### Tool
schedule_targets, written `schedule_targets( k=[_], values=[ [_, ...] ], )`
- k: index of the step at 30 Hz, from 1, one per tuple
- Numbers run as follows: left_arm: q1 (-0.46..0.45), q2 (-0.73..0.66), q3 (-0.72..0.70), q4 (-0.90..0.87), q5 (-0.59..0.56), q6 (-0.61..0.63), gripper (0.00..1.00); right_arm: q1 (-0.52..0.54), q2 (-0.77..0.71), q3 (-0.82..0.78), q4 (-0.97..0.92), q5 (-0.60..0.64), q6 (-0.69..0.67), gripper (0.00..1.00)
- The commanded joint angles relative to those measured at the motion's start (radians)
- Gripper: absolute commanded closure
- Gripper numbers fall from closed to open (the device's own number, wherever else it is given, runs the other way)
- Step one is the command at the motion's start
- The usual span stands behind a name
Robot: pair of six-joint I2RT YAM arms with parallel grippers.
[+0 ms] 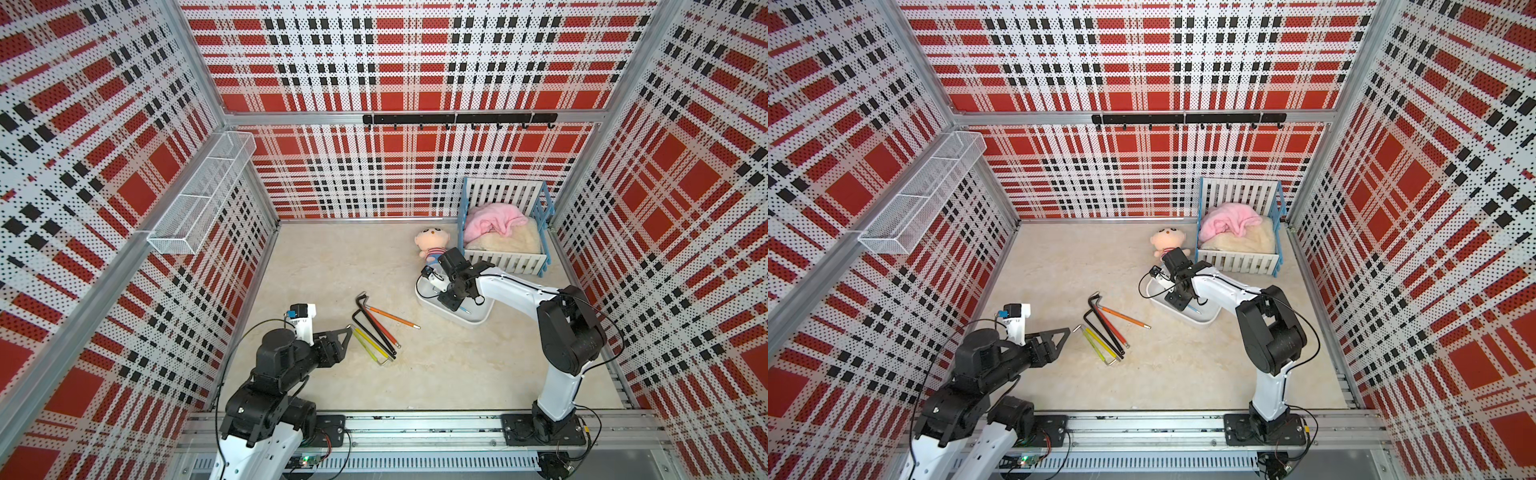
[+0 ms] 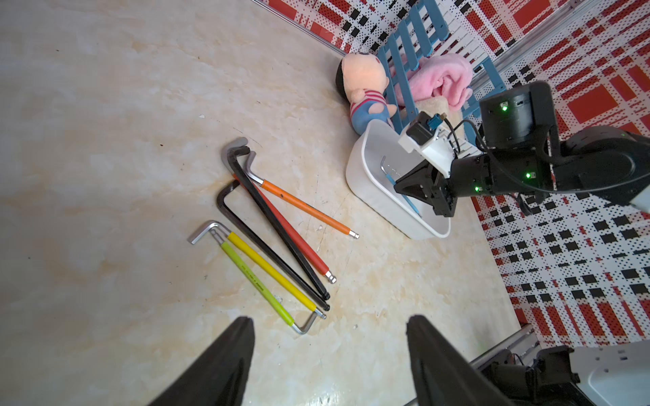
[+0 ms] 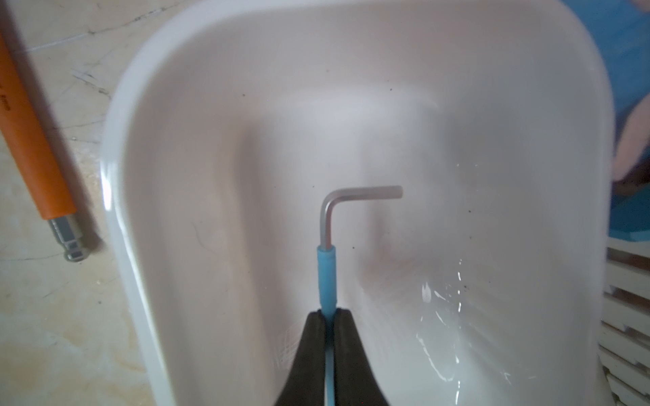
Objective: Put the hex key on the desktop into the storage box
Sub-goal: Place the Allen key in the storage box.
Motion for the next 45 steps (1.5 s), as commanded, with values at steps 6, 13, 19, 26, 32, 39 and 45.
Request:
schedule_targets(
  k=[6, 13, 19, 26, 32, 39, 45],
  values=[
    [0.035, 0.022, -0.001, 0.028, 0.044, 0.043, 0.26, -0.01, 0.037, -0.03, 0.019, -0.029, -0.045, 0.99],
    [0.065, 0.032, -0.003, 0.03, 0.071, 0.063, 0.26, -0.01, 0.072, 0.006, 0.002, -0.035, -0.041, 0.87],
    [0.086, 0.032, -0.004, 0.032, 0.085, 0.073, 0.26, -0.01, 0.076, 0.016, 0.001, -0.024, -0.03, 0.71],
    [0.098, 0.036, -0.004, 0.034, 0.096, 0.079, 0.26, -0.01, 0.054, 0.081, -0.022, 0.06, 0.0, 0.69],
    [0.109, 0.032, -0.006, 0.034, 0.101, 0.081, 0.26, -0.01, 0.021, 0.182, -0.052, 0.128, 0.02, 0.7],
    [0.117, 0.026, -0.006, 0.034, 0.103, 0.081, 0.26, 0.018, -0.021, 0.272, -0.064, 0.139, 0.047, 0.69],
    [0.117, 0.024, -0.005, 0.035, 0.106, 0.087, 0.26, 0.107, 0.005, 0.376, -0.096, 0.074, 0.116, 0.69]
  ],
)
